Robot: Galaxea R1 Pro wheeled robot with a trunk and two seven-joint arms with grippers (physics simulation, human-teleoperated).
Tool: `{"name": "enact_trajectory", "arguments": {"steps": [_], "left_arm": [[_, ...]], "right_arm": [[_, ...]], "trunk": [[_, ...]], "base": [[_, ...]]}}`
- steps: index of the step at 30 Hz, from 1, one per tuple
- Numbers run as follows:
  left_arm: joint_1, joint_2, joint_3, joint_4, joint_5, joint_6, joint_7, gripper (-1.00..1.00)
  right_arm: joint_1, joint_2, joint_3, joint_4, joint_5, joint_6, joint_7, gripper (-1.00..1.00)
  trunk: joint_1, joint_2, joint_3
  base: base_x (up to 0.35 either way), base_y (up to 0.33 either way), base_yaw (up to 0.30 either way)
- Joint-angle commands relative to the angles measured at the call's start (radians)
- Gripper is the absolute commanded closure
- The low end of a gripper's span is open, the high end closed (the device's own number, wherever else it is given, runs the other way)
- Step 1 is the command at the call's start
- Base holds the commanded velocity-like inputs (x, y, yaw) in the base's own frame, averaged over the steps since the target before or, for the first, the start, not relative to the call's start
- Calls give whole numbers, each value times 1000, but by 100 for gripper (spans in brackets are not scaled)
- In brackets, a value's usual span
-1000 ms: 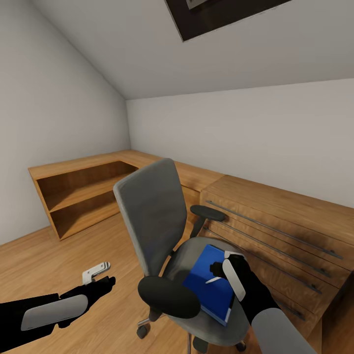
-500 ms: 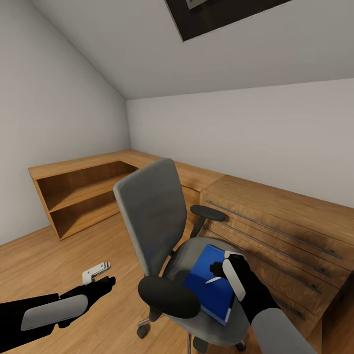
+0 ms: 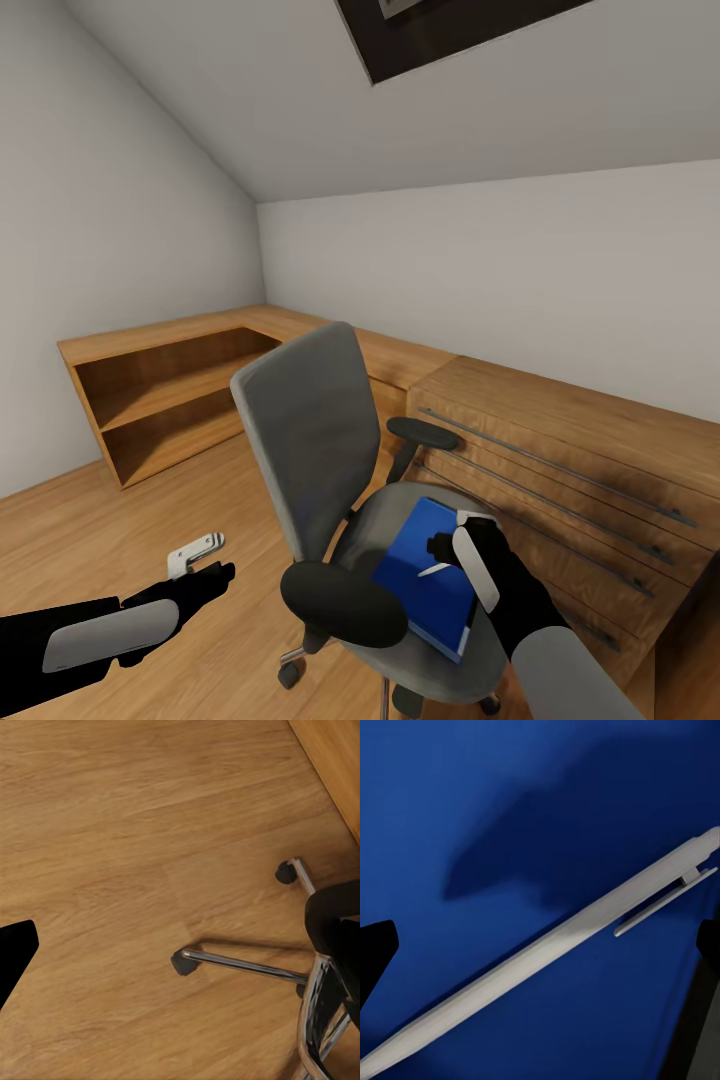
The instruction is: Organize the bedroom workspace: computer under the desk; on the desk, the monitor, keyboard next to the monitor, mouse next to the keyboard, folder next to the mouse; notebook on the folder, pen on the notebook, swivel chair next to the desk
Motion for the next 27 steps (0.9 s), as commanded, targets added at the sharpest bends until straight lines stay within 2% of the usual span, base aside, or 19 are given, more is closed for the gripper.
{"name": "enact_trajectory", "arguments": {"steps": [1,27], "left_arm": [[-2,0,-3,-1,5,-5,1,-100],[-2,0,-3,-3,5,-5,1,-100]], "right_arm": [[-1,0,2,-1,-10,2,-10,-100],[0,0,2,-1,-10,2,-25,-100]], "trunk": [[0,-1,-1],[4,-8,-4]], "base": [[0,0,0],[0,0,0]]}}
